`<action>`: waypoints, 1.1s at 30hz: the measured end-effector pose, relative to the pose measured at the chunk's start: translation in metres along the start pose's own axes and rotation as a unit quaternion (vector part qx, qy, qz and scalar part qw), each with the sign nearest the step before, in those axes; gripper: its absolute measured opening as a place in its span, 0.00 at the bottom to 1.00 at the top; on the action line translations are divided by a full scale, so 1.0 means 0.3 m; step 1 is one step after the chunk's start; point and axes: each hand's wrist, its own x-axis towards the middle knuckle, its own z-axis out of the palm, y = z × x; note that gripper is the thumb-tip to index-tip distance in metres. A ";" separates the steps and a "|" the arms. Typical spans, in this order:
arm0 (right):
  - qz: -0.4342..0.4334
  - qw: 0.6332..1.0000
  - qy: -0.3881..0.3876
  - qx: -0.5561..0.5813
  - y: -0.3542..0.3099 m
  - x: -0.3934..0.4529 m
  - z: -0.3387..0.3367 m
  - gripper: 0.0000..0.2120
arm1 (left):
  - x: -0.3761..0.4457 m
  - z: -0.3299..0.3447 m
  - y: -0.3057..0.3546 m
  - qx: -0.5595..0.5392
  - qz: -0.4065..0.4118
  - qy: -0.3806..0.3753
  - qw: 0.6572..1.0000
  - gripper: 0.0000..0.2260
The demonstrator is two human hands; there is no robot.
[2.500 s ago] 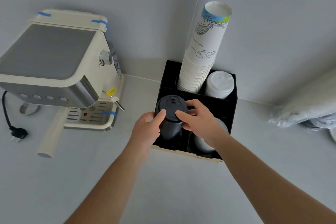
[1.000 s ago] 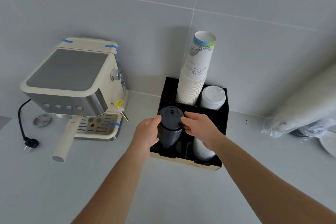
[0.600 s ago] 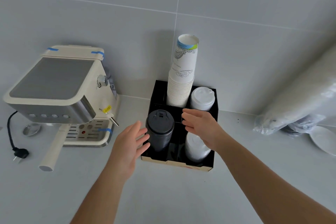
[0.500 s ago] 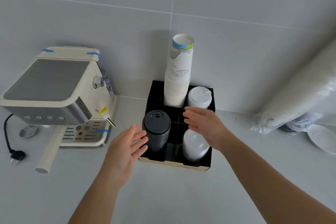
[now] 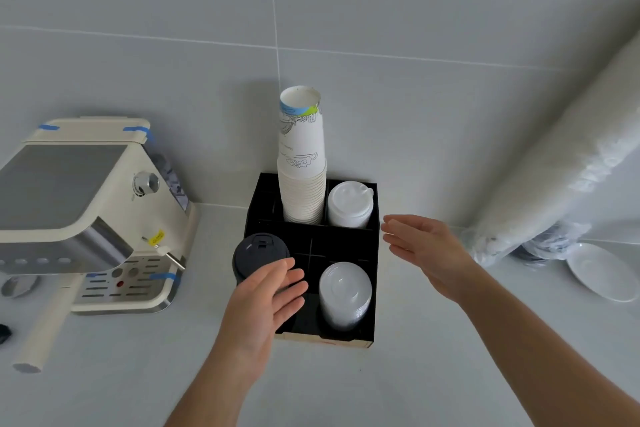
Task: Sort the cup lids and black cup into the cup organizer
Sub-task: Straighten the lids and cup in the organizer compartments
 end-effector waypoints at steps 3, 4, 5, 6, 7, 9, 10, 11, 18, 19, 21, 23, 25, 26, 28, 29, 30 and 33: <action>0.006 1.000 0.013 -0.016 0.011 0.047 -0.048 0.11 | 0.012 0.061 -0.005 0.042 0.004 -0.011 0.999 0.09; 0.007 0.999 0.015 -0.028 0.011 0.064 -0.056 0.13 | 0.020 0.085 -0.002 0.061 0.007 -0.016 0.998 0.08; 0.008 0.999 0.014 -0.041 0.011 0.085 -0.064 0.12 | 0.033 0.115 0.004 0.078 0.012 -0.023 0.997 0.08; 0.009 0.998 0.012 -0.057 0.009 0.105 -0.067 0.11 | 0.049 0.145 0.012 0.096 0.016 -0.032 0.995 0.07; 0.008 0.997 0.011 -0.074 0.007 0.127 -0.069 0.10 | 0.074 0.182 0.019 0.119 0.022 -0.041 0.992 0.09; -0.002 0.992 0.014 -0.127 0.003 0.171 -0.070 0.13 | 0.129 0.254 0.039 0.180 0.045 -0.056 0.981 0.15; -0.010 0.987 0.016 -0.162 -0.001 0.187 -0.068 0.15 | 0.158 0.284 0.050 0.213 0.060 -0.062 0.973 0.19; -0.018 0.980 0.018 -0.196 -0.006 0.200 -0.065 0.17 | 0.187 0.310 0.060 0.250 0.081 -0.064 0.963 0.20; -0.074 0.926 -0.012 -0.371 -0.009 0.306 -0.055 0.26 | 0.370 0.377 0.093 0.584 0.180 -0.031 0.791 0.25; -0.080 0.919 -0.015 -0.385 -0.006 0.320 -0.056 0.27 | 0.388 0.381 0.090 0.618 0.183 -0.030 0.764 0.25; -0.090 0.907 -0.019 -0.410 -0.011 0.333 -0.055 0.29 | 0.406 0.381 0.089 0.661 0.197 -0.036 0.723 0.23; -0.106 0.892 -0.028 -0.438 -0.018 0.349 -0.050 0.30 | 0.423 0.384 0.080 0.682 0.209 -0.052 0.698 0.22; -0.128 0.879 -0.044 -0.456 -0.023 0.367 -0.040 0.32 | 0.436 0.385 0.070 0.693 0.210 -0.064 0.687 0.23; -0.138 0.876 -0.053 -0.459 -0.023 0.374 -0.036 0.32 | 0.437 0.385 0.066 0.697 0.211 -0.066 0.682 0.23; -0.141 0.877 -0.068 -0.455 -0.023 0.398 -0.032 0.34 | 0.446 0.385 0.059 0.704 0.217 -0.066 0.673 0.23; -0.137 0.879 -0.071 -0.452 -0.024 0.405 -0.031 0.34 | 0.447 0.385 0.056 0.707 0.220 -0.066 0.669 0.23; -0.136 0.881 -0.072 -0.448 -0.026 0.410 -0.032 0.34 | 0.447 0.385 0.054 0.708 0.221 -0.067 0.667 0.22; -0.146 0.884 -0.069 -0.440 -0.016 0.421 -0.030 0.32 | 0.453 0.392 0.049 0.708 0.225 -0.068 0.666 0.22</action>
